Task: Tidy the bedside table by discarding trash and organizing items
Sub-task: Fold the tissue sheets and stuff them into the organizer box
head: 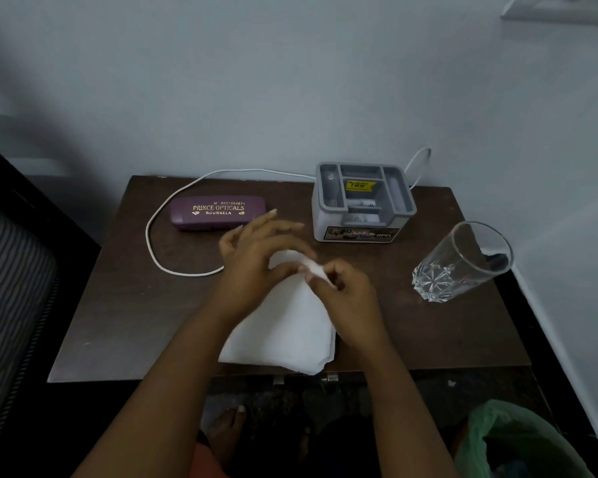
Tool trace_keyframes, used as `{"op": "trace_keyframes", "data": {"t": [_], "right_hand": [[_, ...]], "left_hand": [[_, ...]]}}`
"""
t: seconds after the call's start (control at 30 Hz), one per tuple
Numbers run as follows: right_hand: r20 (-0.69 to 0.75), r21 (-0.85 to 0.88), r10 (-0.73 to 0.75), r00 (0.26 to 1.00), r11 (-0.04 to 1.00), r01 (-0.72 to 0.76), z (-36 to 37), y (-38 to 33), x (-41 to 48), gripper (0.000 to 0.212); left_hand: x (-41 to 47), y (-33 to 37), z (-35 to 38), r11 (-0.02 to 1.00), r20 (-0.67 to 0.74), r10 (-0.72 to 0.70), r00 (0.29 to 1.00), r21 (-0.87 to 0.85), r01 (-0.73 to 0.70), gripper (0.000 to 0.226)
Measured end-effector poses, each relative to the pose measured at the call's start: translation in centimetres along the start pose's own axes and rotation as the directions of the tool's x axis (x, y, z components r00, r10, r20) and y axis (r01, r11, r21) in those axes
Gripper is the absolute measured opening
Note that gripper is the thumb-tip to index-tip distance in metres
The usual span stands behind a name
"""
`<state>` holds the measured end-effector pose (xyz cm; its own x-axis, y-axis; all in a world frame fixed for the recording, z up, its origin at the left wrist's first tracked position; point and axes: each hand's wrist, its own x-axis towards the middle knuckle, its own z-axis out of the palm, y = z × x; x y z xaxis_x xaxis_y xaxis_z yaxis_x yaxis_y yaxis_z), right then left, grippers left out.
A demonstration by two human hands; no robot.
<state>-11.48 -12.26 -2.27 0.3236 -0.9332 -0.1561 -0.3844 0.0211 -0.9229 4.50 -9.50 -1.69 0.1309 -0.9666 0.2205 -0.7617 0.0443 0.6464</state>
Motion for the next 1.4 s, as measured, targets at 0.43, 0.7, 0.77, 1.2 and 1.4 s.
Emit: {"op": "trace_keyframes", "data": {"t": [0.43,0.7,0.77,1.2,1.4], "right_hand": [[0.365,0.724,0.247,0.898,0.531,-0.44,-1.6,-2.9,-1.0,0.032],[0.342,0.59,0.236,0.91,0.7,-0.403,-3.3,-4.1,-3.7,0.039],[0.328,0.563,0.226,0.917,0.733,-0.382,-3.6,-4.6,-4.1,0.03],[0.278,0.481,0.065,0.958,0.854,-0.198,-4.1,-4.3,-4.5,0.021],[0.214,0.314,-0.098,0.972,0.949,0.026,-3.8,-5.3,-4.4,0.033]], "left_hand": [[-3.1,1.5,-4.3,0.254,0.602,-0.23,0.765,-0.721,0.644,0.047],[-5.7,3.8,-4.9,0.343,0.352,-0.537,0.766,-0.739,0.58,0.023],[-6.5,4.3,-5.3,0.336,0.31,-0.553,0.773,-0.766,0.547,0.021],[-7.5,3.6,-6.3,0.314,0.354,-0.454,0.818,-0.795,0.519,0.016],[-7.0,3.9,-7.3,0.191,0.357,-0.465,0.81,-0.853,0.486,0.02]]}}
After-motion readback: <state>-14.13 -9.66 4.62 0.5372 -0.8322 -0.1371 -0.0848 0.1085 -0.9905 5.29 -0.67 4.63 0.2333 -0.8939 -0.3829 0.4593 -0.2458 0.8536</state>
